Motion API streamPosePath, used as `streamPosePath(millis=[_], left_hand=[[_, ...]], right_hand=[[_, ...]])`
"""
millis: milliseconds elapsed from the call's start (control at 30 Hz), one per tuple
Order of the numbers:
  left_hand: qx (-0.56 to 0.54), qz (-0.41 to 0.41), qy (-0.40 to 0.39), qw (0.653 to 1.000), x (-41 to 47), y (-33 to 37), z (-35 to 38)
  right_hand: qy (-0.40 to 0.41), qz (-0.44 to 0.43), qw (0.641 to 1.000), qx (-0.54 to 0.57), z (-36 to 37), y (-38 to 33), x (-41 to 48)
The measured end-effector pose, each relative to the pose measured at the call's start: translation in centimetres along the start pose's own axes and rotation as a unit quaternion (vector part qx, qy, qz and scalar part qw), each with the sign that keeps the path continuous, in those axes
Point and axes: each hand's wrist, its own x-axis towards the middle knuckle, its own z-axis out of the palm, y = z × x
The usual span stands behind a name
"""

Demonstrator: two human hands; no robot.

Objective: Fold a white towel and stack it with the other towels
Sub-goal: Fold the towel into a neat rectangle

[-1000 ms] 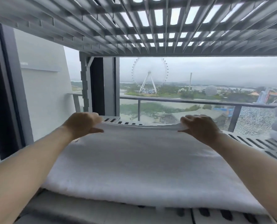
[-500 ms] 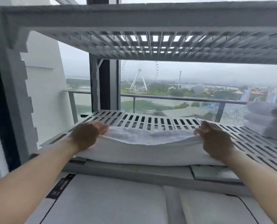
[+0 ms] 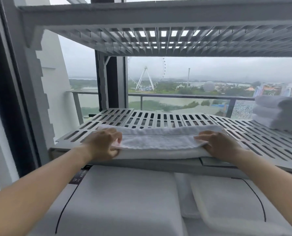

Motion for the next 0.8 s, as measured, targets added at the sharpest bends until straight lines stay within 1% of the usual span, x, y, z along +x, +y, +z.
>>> streamPosePath(millis=[67,133,233,300,367,467,533,633,700,733,800], left_hand=[[-0.027,-0.002,0.019,0.999,0.8,1.9,0.4],[-0.024,-0.006,0.051,0.998,1.2,3.4,0.9],[-0.035,-0.019,0.133,0.990,0.5,4.4,1.4],[-0.032,0.004,0.150,0.988,-0.5,4.6,1.9],[-0.008,0.051,0.148,0.988,-1.3,4.7,2.5],[0.016,0.085,0.148,0.985,-1.8,4.3,2.3],[0.060,0.117,0.141,0.981,-1.5,4.0,2.2],[0.104,0.150,0.133,0.974,-0.4,3.2,2.2],[0.113,0.144,0.127,0.975,0.8,2.4,2.2],[0.114,0.128,0.123,0.978,1.5,2.0,2.3],[0.088,0.050,0.084,0.991,3.1,1.4,2.5]], right_hand=[[0.007,-0.006,0.999,0.033,0.6,-1.6,0.4],[0.022,0.008,0.999,0.034,1.2,-2.4,0.5],[0.123,0.029,0.992,0.027,1.9,-2.2,-0.4],[0.153,0.012,0.988,0.021,2.4,-2.1,-1.0],[0.145,0.003,0.989,0.017,2.8,-2.2,-1.3],[0.145,-0.017,0.989,0.035,3.0,-2.0,-1.5],[0.143,-0.044,0.988,0.042,2.9,-1.8,-1.4],[0.108,-0.059,0.990,0.073,2.7,-1.5,-0.5],[0.069,-0.056,0.992,0.087,2.8,-1.3,0.6],[0.050,-0.048,0.994,0.090,2.9,-1.3,1.3],[0.020,-0.023,0.995,0.095,3.1,-1.8,2.4]])
